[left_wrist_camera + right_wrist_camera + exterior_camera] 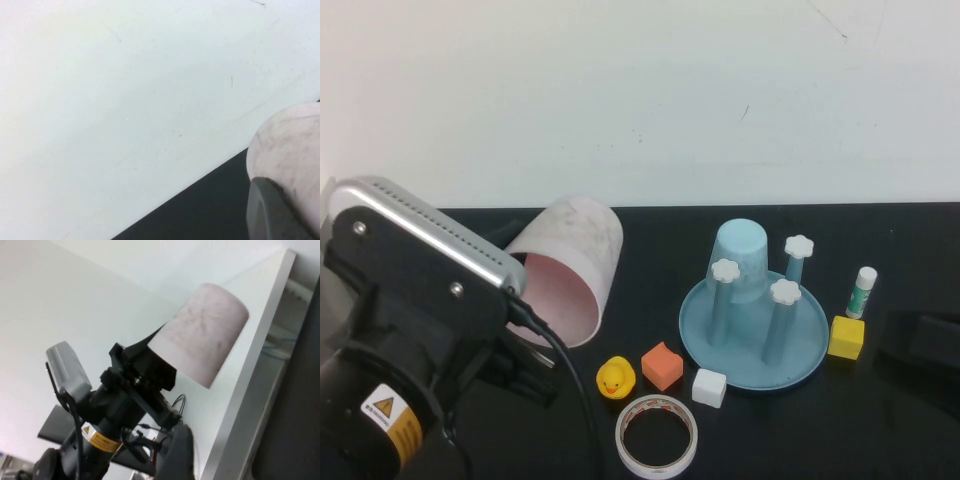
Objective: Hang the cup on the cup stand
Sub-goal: Adjust the cup with two arms
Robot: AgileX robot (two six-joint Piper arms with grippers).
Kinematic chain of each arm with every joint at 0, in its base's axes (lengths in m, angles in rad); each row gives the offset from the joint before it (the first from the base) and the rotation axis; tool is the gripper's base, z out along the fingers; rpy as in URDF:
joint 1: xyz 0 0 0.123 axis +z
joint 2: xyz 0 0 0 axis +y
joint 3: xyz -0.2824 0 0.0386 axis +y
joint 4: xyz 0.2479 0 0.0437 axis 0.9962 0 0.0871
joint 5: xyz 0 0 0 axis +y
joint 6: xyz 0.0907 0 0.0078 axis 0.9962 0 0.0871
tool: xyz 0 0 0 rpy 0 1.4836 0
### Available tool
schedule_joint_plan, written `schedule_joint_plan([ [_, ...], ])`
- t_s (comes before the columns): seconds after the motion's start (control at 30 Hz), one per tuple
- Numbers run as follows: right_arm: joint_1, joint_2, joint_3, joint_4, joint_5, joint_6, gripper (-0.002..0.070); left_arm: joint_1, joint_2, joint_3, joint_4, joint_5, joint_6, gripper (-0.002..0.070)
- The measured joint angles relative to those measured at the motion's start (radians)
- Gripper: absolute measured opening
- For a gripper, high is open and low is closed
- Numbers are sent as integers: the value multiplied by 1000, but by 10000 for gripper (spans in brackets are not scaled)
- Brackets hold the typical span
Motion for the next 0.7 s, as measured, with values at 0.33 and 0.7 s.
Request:
schedule_joint_plan([
  [0.33, 0, 87, -60, 0, 47, -115, 651, 0, 0, -6, -84, -115, 341, 5],
  [0.7, 0, 87, -62, 0, 25, -171, 651, 0, 0, -7, -176, -238, 854, 5],
])
